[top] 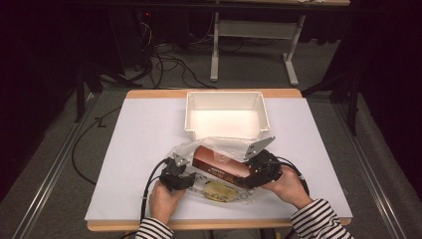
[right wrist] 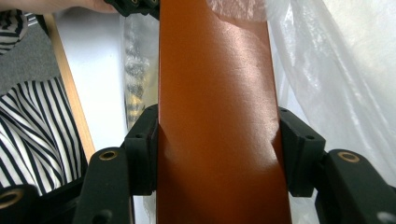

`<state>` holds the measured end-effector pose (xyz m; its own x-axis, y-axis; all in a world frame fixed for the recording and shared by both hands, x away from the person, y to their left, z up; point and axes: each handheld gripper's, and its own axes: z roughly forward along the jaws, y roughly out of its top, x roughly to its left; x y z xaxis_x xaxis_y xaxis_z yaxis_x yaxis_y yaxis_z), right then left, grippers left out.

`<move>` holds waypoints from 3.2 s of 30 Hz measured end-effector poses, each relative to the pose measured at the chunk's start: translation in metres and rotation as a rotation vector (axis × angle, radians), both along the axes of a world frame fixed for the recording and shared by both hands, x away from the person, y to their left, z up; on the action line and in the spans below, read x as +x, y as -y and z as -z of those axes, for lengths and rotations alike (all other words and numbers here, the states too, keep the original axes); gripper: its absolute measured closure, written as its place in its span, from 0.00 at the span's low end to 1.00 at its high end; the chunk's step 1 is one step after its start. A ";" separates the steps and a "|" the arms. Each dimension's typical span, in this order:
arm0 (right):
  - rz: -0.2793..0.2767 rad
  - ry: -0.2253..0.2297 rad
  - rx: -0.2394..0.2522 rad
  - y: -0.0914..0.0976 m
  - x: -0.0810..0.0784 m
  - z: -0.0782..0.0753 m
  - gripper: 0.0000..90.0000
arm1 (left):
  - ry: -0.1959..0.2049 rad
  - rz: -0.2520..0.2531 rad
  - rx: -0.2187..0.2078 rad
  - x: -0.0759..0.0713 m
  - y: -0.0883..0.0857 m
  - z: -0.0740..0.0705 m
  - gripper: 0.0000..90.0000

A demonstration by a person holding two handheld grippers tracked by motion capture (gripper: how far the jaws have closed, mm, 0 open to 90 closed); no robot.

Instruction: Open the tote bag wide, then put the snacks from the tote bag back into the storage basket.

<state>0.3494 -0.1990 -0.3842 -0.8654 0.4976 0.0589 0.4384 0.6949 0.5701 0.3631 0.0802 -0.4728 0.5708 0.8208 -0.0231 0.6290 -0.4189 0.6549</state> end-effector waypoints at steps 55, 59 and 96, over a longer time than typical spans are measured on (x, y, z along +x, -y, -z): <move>0.063 0.010 0.013 0.014 0.015 -0.030 0.48 | 0.021 -0.005 -0.006 -0.003 -0.001 0.002 0.52; 0.049 0.011 -0.005 0.012 0.017 -0.030 0.48 | 0.037 -0.006 -0.015 -0.005 -0.002 0.004 0.53; 0.121 0.028 0.059 0.025 0.034 -0.058 0.48 | 0.040 0.016 -0.021 -0.004 -0.004 0.004 0.53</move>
